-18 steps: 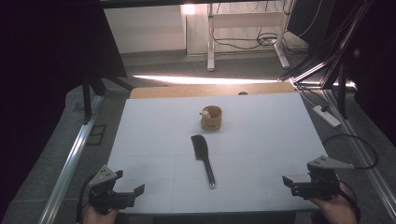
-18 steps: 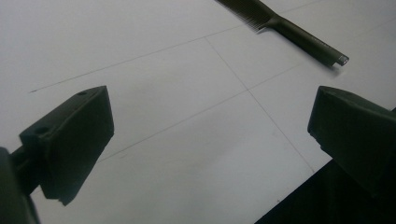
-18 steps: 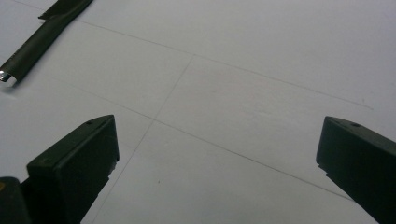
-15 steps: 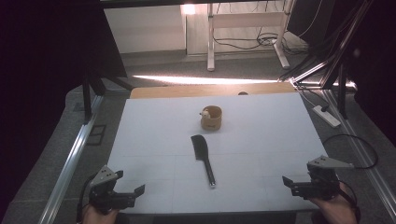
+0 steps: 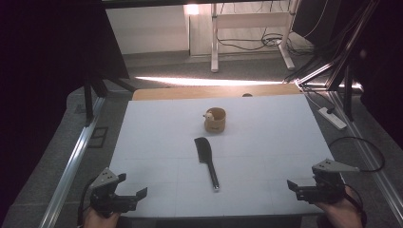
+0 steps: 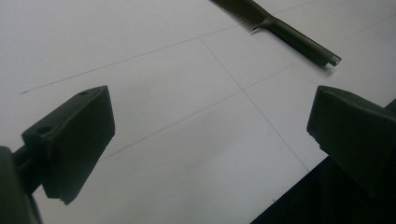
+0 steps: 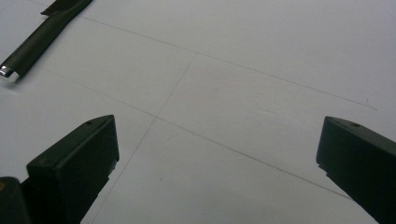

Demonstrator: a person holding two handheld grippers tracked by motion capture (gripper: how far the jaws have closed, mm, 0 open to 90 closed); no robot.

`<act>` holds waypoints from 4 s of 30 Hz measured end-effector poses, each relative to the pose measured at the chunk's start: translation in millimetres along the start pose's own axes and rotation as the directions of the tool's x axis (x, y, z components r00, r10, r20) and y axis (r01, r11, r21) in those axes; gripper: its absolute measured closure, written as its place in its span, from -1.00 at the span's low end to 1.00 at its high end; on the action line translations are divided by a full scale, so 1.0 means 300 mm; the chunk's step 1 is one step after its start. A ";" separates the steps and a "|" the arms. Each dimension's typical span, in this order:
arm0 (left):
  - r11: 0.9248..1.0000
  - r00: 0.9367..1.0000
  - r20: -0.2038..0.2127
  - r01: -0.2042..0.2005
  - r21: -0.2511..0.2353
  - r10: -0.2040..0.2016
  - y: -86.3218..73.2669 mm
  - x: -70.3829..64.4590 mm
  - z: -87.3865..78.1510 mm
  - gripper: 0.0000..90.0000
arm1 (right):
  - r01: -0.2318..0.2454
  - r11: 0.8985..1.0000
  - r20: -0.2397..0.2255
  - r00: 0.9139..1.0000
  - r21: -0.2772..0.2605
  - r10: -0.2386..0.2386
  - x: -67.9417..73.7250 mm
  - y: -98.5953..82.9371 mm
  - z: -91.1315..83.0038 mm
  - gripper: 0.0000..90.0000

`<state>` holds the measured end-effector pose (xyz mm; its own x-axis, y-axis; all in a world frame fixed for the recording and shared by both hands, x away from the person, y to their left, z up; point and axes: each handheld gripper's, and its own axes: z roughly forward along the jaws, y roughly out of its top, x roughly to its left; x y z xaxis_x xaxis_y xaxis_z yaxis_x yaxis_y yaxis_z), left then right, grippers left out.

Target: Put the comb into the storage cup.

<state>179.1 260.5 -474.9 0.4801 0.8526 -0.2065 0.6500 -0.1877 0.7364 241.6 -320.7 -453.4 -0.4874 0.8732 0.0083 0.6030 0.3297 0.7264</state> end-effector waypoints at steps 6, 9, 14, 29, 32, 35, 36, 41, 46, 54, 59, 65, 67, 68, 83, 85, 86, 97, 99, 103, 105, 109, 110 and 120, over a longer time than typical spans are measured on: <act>1.000 1.000 -0.004 0.002 0.004 -0.002 0.001 -0.001 0.000 -0.96 | 0.003 1.000 -0.009 1.000 0.001 -0.003 -0.001 0.000 0.000 -1.00; 1.000 1.000 -0.007 -0.007 0.006 0.007 0.001 -0.005 0.000 -0.96 | 0.002 1.000 -0.012 1.000 0.001 -0.002 -0.001 0.001 0.001 -1.00; 1.000 1.000 0.027 -0.006 0.007 0.006 0.006 -0.009 0.002 -0.99 | 0.003 1.000 -0.016 1.000 0.006 -0.003 -0.001 0.002 0.004 -1.00; 0.996 0.994 0.065 -0.087 0.011 0.086 0.054 -0.045 0.038 -0.98 | 0.007 1.000 -0.034 0.999 0.005 -0.007 -0.002 0.002 0.003 -1.00; 0.995 0.993 0.071 -0.092 0.023 0.091 0.060 -0.046 0.045 -0.97 | 0.007 1.000 -0.033 0.999 0.007 -0.007 -0.002 0.002 0.004 -1.00; 0.993 0.992 0.077 -0.108 0.039 0.105 0.075 -0.052 0.062 -0.97 | 0.005 1.000 -0.034 0.999 0.010 -0.005 -0.003 0.003 0.006 -1.00; 0.993 0.991 0.078 -0.110 0.040 0.107 0.078 -0.053 0.066 -0.97 | 0.005 1.000 -0.034 0.999 0.011 -0.004 -0.003 0.003 0.006 -1.00; 0.993 0.991 0.089 -0.107 0.043 0.103 0.093 -0.051 0.088 -1.00 | -0.002 1.000 -0.036 0.999 0.006 0.002 -0.005 0.002 0.004 -1.00; 0.992 0.988 0.107 -0.114 0.051 0.108 0.116 -0.056 0.113 -1.00 | 0.003 1.000 -0.038 0.999 0.004 -0.002 -0.004 0.002 0.004 -1.00; 0.987 0.985 0.110 -0.140 0.081 0.130 0.150 -0.064 0.150 -1.00 | 0.007 1.000 -0.038 0.999 0.002 -0.007 -0.003 0.002 0.003 -1.00; 0.987 0.986 0.114 -0.134 0.090 0.123 0.169 -0.065 0.170 -1.00 | 0.006 1.000 -0.038 0.999 0.001 -0.006 -0.002 0.002 0.004 -1.00; 0.985 0.984 0.130 -0.138 0.103 0.125 0.190 -0.070 0.194 -1.00 | 0.008 1.000 -0.038 0.999 0.004 -0.008 -0.003 0.002 0.004 -1.00; 0.983 0.982 0.135 -0.148 0.108 0.133 0.198 -0.076 0.205 -1.00 | 0.008 1.000 -0.038 0.999 0.005 -0.008 -0.002 0.002 0.004 -1.00; 0.982 0.980 0.140 -0.156 0.112 0.139 0.206 -0.082 0.216 -1.00 | 0.008 1.000 -0.038 0.999 0.005 -0.008 -0.002 0.002 0.004 -1.00; 0.967 0.969 0.165 -0.209 0.142 0.185 0.263 -0.121 0.293 -1.00 | 0.009 1.000 -0.039 0.999 0.010 -0.008 -0.003 0.003 0.006 -1.00; 0.966 0.967 0.172 -0.214 0.144 0.188 0.271 -0.125 0.301 -1.00 | 0.010 1.000 -0.039 0.999 0.011 -0.009 -0.003 0.003 0.007 -1.00; 0.966 0.966 0.176 -0.214 0.143 0.188 0.275 -0.126 0.306 -1.00 | 0.010 1.000 -0.039 0.999 0.011 -0.009 -0.003 0.003 0.007 -1.00; 0.964 0.956 0.220 -0.228 0.140 0.194 0.322 -0.152 0.362 -1.00 | 0.011 1.000 -0.039 0.999 0.016 -0.010 -0.003 0.003 0.009 -1.00; 0.962 0.952 0.229 -0.236 0.139 0.201 0.334 -0.162 0.378 -1.00 | 0.011 1.000 -0.039 0.999 0.016 -0.011 -0.002 0.003 0.008 -1.00; 0.957 0.947 0.242 -0.251 0.144 0.212 0.352 -0.180 0.404 -1.00 | 0.012 1.000 -0.039 0.999 0.017 -0.012 -0.002 0.003 0.009 -1.00; 0.954 0.944 0.248 -0.260 0.147 0.219 0.360 -0.189 0.419 -1.00 | 0.013 1.000 -0.039 0.999 0.018 -0.012 -0.002 0.003 0.009 -1.00; 0.950 0.938 0.264 -0.271 0.153 0.225 0.374 -0.204 0.447 -1.00 | 0.013 1.000 -0.039 0.999 0.019 -0.012 -0.002 0.003 0.009 -1.00; 0.950 0.938 0.264 -0.271 0.153 0.225 0.374 -0.204 0.447 -1.00 | 0.013 1.000 -0.039 0.999 0.019 -0.012 -0.002 0.003 0.009 -1.00; 0.945 0.931 0.291 -0.279 0.171 0.223 0.399 -0.226 0.511 -1.00 | 0.014 1.000 -0.039 0.999 0.021 -0.013 -0.002 0.004 0.010 -1.00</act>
<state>314.6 105.5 -471.4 0.7626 0.6100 -0.2155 0.5807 -0.4987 0.6436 244.5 -319.9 -454.6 -0.5193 0.8542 0.0259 0.6092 0.3487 0.7122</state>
